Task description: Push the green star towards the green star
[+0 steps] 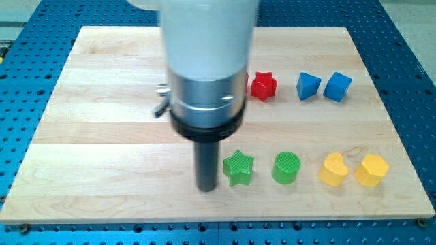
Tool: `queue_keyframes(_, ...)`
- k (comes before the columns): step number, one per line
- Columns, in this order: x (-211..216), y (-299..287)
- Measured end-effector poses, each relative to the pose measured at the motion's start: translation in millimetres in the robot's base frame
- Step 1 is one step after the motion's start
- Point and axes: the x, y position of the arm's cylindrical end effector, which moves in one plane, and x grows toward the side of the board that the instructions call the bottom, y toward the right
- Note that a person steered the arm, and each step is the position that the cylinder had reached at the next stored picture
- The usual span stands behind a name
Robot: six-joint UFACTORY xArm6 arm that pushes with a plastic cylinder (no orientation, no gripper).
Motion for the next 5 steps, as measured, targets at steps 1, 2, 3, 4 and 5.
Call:
queue_keyframes(1,-36.6,-60.5)
queue_keyframes(2,-68.2,-76.4)
queue_keyframes(3,-96.3,-77.6)
queue_keyframes(4,-178.4,-68.8)
queue_keyframes(5,-248.1,-52.7)
